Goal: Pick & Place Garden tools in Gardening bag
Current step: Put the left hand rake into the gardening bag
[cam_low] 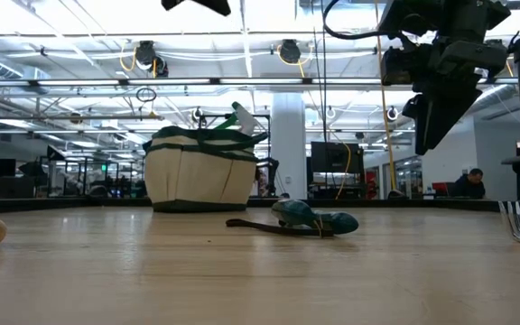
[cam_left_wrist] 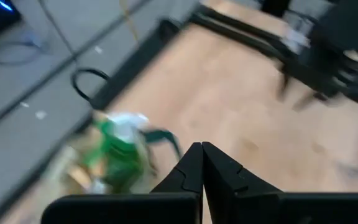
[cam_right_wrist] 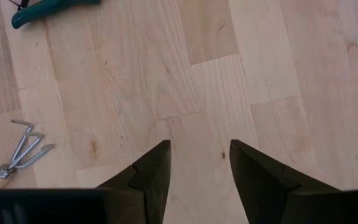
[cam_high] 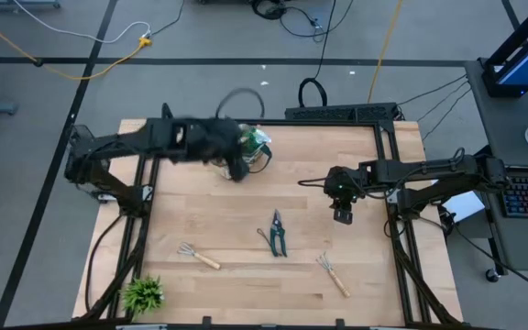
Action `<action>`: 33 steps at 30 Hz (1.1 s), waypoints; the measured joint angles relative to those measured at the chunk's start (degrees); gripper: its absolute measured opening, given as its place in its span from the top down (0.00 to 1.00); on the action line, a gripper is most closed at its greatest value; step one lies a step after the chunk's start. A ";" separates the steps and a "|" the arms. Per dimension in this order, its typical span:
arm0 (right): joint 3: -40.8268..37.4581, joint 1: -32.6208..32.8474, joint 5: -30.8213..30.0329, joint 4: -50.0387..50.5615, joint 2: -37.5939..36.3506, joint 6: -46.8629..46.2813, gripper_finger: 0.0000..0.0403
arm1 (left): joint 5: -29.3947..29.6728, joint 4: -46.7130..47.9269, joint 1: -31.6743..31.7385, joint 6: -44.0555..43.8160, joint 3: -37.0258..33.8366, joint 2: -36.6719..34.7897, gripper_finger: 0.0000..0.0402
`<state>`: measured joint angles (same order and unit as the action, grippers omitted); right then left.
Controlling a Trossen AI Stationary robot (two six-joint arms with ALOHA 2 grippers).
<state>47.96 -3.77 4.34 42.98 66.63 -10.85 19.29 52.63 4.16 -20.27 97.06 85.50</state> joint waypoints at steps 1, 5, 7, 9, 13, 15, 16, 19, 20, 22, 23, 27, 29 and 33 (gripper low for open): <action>0.00 0.00 0.00 0.00 0.02 0.00 0.61 | -0.09 1.42 -1.92 -1.67 0.00 0.04 0.99; 0.00 0.00 0.13 0.12 0.02 0.00 0.61 | -0.18 6.30 -9.00 -10.49 -0.01 0.42 0.99; 0.00 0.00 0.19 0.09 0.00 -0.01 0.61 | -0.11 8.58 -11.77 -15.19 0.00 0.71 0.99; -0.02 0.00 0.20 0.13 0.02 0.00 0.61 | 0.09 9.38 -14.02 -20.62 -0.10 1.48 0.99; 0.00 0.00 0.20 0.15 0.01 0.00 0.61 | 0.23 12.37 -18.10 -31.89 -0.09 2.33 0.99; 0.00 0.00 0.20 0.11 0.00 0.00 0.61 | 0.26 14.03 -19.98 -35.85 0.03 3.08 0.99; -0.02 0.00 0.20 0.11 0.00 0.00 0.61 | 0.21 15.58 -20.97 -37.84 0.04 3.35 0.99; 0.00 0.00 0.22 0.11 0.00 0.00 0.61 | -0.03 20.12 -23.64 -45.44 -0.11 4.84 0.99; -0.01 0.00 0.22 0.10 0.01 -0.01 0.61 | -0.16 21.06 -24.19 -48.00 -0.05 5.19 0.99; -0.01 0.00 0.22 0.13 0.01 -0.02 0.61 | -1.87 24.56 -26.04 -53.21 -0.08 5.56 0.99; -0.02 0.00 0.22 0.08 0.00 -0.02 0.61 | -2.76 25.54 -26.55 -54.92 -0.09 5.84 0.99; 0.00 0.00 0.22 -0.13 0.00 -0.02 0.61 | -3.85 27.79 -28.82 -55.27 -0.13 7.51 0.99; -0.02 0.00 0.22 -0.13 0.00 -0.02 0.61 | -3.79 27.96 -29.53 -52.92 -0.02 8.77 0.99; 0.00 0.00 0.22 -0.67 0.00 -0.04 0.61 | -4.28 30.13 -32.11 -44.12 -0.14 10.56 0.97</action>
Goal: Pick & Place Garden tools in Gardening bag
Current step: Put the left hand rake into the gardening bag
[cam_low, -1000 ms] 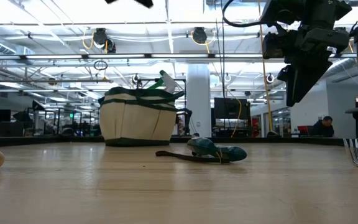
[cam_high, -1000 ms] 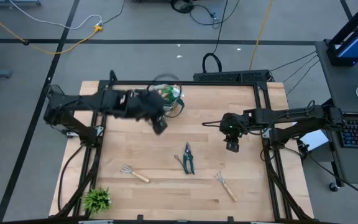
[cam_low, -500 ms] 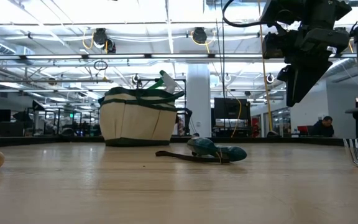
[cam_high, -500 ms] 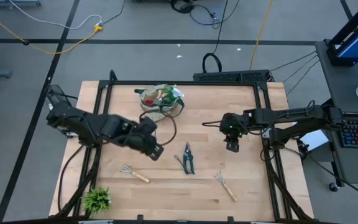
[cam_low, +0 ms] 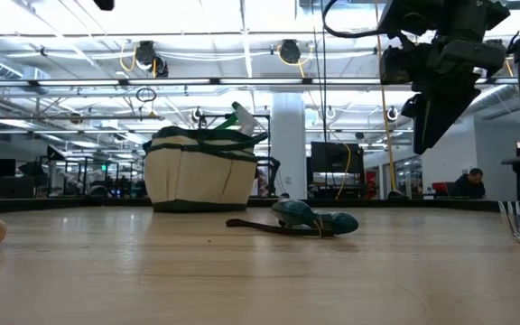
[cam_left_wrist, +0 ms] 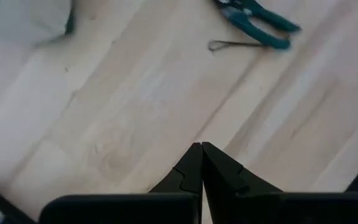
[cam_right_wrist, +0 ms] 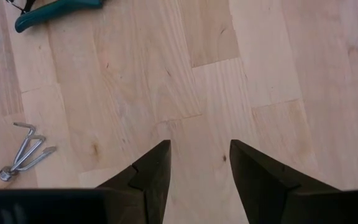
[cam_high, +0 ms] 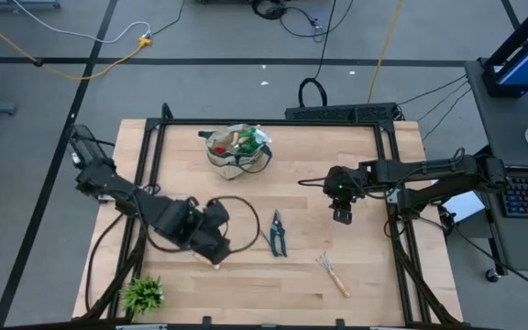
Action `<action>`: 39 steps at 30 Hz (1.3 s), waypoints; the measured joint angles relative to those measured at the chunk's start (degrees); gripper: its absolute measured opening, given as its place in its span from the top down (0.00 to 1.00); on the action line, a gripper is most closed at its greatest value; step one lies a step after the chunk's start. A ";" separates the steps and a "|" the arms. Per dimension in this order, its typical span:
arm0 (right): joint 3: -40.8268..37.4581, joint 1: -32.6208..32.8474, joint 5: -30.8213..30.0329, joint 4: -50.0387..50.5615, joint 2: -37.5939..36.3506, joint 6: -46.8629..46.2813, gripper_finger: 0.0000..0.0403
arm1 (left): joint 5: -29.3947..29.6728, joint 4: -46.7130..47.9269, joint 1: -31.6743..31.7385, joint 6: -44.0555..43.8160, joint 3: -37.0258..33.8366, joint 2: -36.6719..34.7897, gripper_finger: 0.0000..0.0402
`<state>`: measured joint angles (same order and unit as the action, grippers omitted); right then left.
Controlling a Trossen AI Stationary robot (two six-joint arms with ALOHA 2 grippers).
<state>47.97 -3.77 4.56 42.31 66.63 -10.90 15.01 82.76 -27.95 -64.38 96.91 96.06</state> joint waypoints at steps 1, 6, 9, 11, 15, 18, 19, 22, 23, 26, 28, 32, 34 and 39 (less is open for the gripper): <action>0.00 0.00 0.01 -0.16 0.00 0.00 0.61 | 0.03 0.01 -0.13 2.47 0.17 0.71 0.96; -0.01 0.00 0.02 -0.49 0.00 -0.38 0.61 | 0.32 1.49 -2.19 14.21 0.08 2.92 0.94; -0.02 0.00 0.02 -0.49 0.00 -0.40 0.61 | 1.14 2.82 -3.34 18.29 -0.01 3.73 0.94; 0.00 0.00 0.02 -0.47 0.00 -0.39 0.61 | 1.78 2.86 -3.21 20.07 0.06 4.43 0.94; 0.00 0.00 0.02 -0.44 0.00 -0.39 0.61 | 2.13 2.71 -3.71 22.89 0.01 5.24 0.94; 0.00 0.00 0.02 -0.48 0.00 -0.39 0.61 | 1.98 3.12 -3.84 24.22 0.03 6.09 0.94; -0.01 0.00 0.02 -0.47 0.00 -0.39 0.61 | 1.73 2.95 -4.04 24.64 -0.01 6.37 0.94; 0.00 0.00 0.02 -0.47 0.00 -0.41 0.61 | 1.13 2.67 -4.14 25.71 -0.01 7.22 0.93; -0.02 0.00 0.02 -0.47 0.00 -0.41 0.61 | 0.71 2.64 -4.28 25.82 -0.13 7.53 0.92; 0.00 0.00 0.02 -0.45 0.00 -0.42 0.61 | -0.42 1.67 -4.59 25.99 -1.94 7.88 0.86; -0.02 0.00 0.02 -0.44 0.00 -0.40 0.61 | -1.36 -0.37 -4.71 25.99 -4.17 7.84 0.81; -0.02 0.00 0.02 -0.14 0.00 -0.42 0.61 | -1.58 -2.82 -5.35 26.14 -8.40 7.86 0.70; -0.01 0.00 0.02 -0.05 0.00 -0.42 0.61 | -1.60 -4.78 -5.65 26.17 -10.99 7.82 0.65; -0.01 0.00 0.04 -0.05 0.00 -0.42 0.61 | -1.82 -9.05 -6.64 27.91 -16.08 7.84 0.53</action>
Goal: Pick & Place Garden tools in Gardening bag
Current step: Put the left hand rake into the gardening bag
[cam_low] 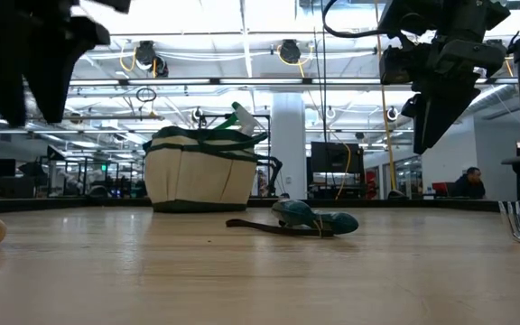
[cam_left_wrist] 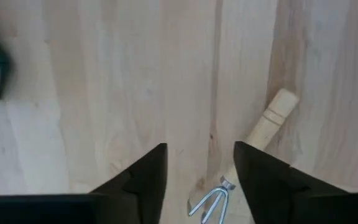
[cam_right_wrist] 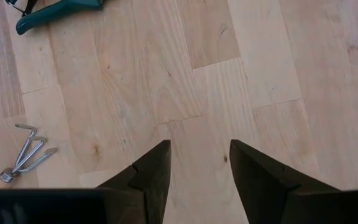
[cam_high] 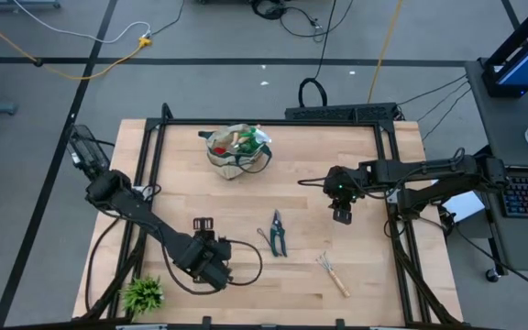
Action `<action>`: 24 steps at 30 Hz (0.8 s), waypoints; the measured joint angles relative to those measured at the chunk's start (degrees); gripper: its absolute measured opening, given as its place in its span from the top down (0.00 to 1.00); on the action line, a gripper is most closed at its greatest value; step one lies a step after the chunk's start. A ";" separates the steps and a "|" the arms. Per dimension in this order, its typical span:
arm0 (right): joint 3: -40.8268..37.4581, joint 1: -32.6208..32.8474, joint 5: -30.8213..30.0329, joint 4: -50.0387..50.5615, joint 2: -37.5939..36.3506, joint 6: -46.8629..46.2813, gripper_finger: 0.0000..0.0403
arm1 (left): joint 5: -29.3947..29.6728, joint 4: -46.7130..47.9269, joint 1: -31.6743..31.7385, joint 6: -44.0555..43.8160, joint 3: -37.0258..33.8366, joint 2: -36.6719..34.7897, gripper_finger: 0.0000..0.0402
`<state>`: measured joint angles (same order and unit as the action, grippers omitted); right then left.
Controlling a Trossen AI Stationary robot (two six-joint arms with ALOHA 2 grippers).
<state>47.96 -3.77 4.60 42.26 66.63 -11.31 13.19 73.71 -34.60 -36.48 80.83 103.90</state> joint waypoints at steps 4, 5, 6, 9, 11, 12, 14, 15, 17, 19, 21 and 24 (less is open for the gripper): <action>0.01 0.00 0.00 0.00 0.00 0.00 0.61 | -1.61 -5.07 -0.95 3.21 -3.49 0.00 0.45; 0.00 0.00 0.00 0.00 0.00 0.00 0.61 | -2.00 -6.69 -1.32 4.05 -4.30 0.00 0.44; -0.01 0.00 0.00 0.00 0.00 0.00 0.61 | -2.74 -8.19 -1.69 5.11 -5.11 0.00 0.42; 0.00 0.00 0.00 0.01 0.00 0.00 0.61 | -4.59 -12.55 -2.80 8.89 -7.03 0.00 0.40; 0.00 0.00 0.00 0.00 0.00 0.00 0.61 | -4.66 -15.07 -3.46 10.74 -8.03 0.00 0.39; -0.01 0.00 0.00 0.00 0.00 0.00 0.61 | -4.62 -16.34 -3.65 11.37 -8.48 0.00 0.39; 0.01 0.00 0.00 0.00 0.00 0.00 0.61 | -4.46 -18.42 -3.86 12.37 -9.35 0.00 0.39; 0.00 0.00 0.00 0.00 0.00 0.00 0.61 | -4.37 -19.32 -3.84 12.71 -9.75 0.00 0.39; -0.01 0.00 -0.01 0.00 0.00 0.00 0.61 | -4.37 -21.36 -3.74 13.58 -10.68 0.00 0.39; 0.00 0.00 -0.01 -0.01 0.00 0.00 0.61 | -4.18 -23.66 -3.45 14.83 -11.77 0.00 0.39; 0.01 0.00 0.00 -0.02 0.00 -0.02 0.61 | -4.20 -24.96 -3.18 15.43 -12.96 0.00 0.39; 0.01 0.00 0.00 -0.02 0.00 -0.02 0.61 | -4.57 -25.96 -2.92 15.23 -14.65 0.00 0.39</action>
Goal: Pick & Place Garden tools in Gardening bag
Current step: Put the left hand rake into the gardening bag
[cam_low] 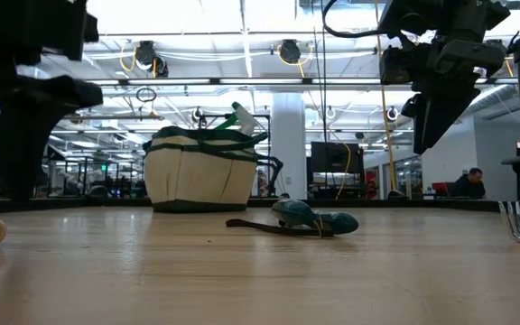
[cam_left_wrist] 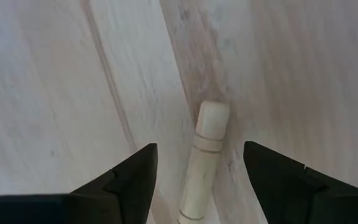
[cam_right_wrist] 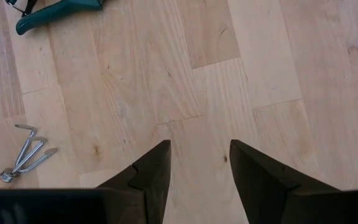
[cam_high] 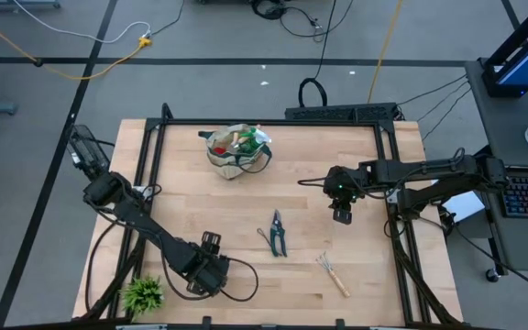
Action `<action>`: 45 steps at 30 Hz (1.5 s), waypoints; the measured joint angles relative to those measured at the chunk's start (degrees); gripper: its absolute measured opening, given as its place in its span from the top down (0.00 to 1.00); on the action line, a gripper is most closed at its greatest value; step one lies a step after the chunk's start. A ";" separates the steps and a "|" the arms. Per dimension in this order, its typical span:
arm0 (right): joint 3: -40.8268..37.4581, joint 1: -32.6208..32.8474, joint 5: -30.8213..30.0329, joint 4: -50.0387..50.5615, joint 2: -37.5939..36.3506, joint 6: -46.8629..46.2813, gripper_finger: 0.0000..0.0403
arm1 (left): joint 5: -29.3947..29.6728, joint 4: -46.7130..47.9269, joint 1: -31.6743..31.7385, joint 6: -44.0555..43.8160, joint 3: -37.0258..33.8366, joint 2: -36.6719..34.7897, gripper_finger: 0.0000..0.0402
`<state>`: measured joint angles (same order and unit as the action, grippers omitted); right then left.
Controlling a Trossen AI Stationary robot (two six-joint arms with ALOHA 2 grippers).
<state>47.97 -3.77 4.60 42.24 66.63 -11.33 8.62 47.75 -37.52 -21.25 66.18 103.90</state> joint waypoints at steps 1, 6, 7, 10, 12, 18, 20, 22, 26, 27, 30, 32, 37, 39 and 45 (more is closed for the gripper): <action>-0.02 0.00 0.00 0.00 0.00 0.00 0.61 | -0.04 -0.92 0.00 0.19 -0.59 0.00 0.39; -0.01 0.01 0.00 0.00 0.00 -0.02 0.61 | 0.35 -7.04 0.04 0.84 -3.12 -0.02 0.39; 0.00 0.00 0.00 0.00 0.00 -0.02 0.61 | 0.35 -8.30 0.04 0.79 -3.56 -0.02 0.39; -0.02 0.00 0.00 0.00 0.00 -0.02 0.61 | 0.37 -10.90 0.04 0.17 -4.73 -0.02 0.39; -0.02 0.00 0.00 0.00 0.00 -0.02 0.61 | 0.37 -11.75 0.04 0.12 -5.39 -0.14 0.39; -0.01 0.01 -0.01 0.00 0.00 -0.02 0.61 | -0.19 -14.14 -0.02 -0.01 -7.32 -0.42 0.56; -0.01 0.00 0.00 -0.02 0.00 -0.02 0.61 | -0.39 -15.17 -0.04 0.30 -7.63 -0.42 0.63; 0.00 0.00 0.00 -0.01 0.00 -0.02 0.61 | -0.53 -15.59 -0.05 1.02 -7.64 -0.38 0.70; -0.02 0.02 0.00 -0.02 0.00 -0.02 0.61 | -1.82 -15.63 0.61 2.00 -7.70 -0.33 0.82; 0.00 0.00 0.00 0.00 0.00 -0.02 0.61 | -2.14 -15.58 0.83 1.75 -7.70 -0.32 0.84; -0.02 0.00 0.00 0.00 0.00 -0.02 0.61 | -2.84 -15.57 1.53 1.41 -7.72 -0.24 0.84; -0.01 0.00 0.00 -0.01 0.00 -0.02 0.61 | -2.89 -15.51 2.10 1.16 -7.73 -0.37 0.84; -0.02 0.02 0.00 -0.04 0.00 -0.02 0.61 | -2.06 -12.26 5.20 -0.05 -8.10 -3.06 0.84; 0.00 0.02 0.00 -0.18 0.00 -0.02 0.61 | -0.75 -10.13 7.18 -0.45 -8.22 -6.03 0.84; -0.01 0.01 0.01 -0.25 0.00 -0.02 0.61 | 3.94 -9.56 14.54 -1.01 -8.01 -18.32 0.84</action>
<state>47.96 -3.76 4.61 41.99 66.63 -11.35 12.57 38.19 -22.97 -22.26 58.17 85.58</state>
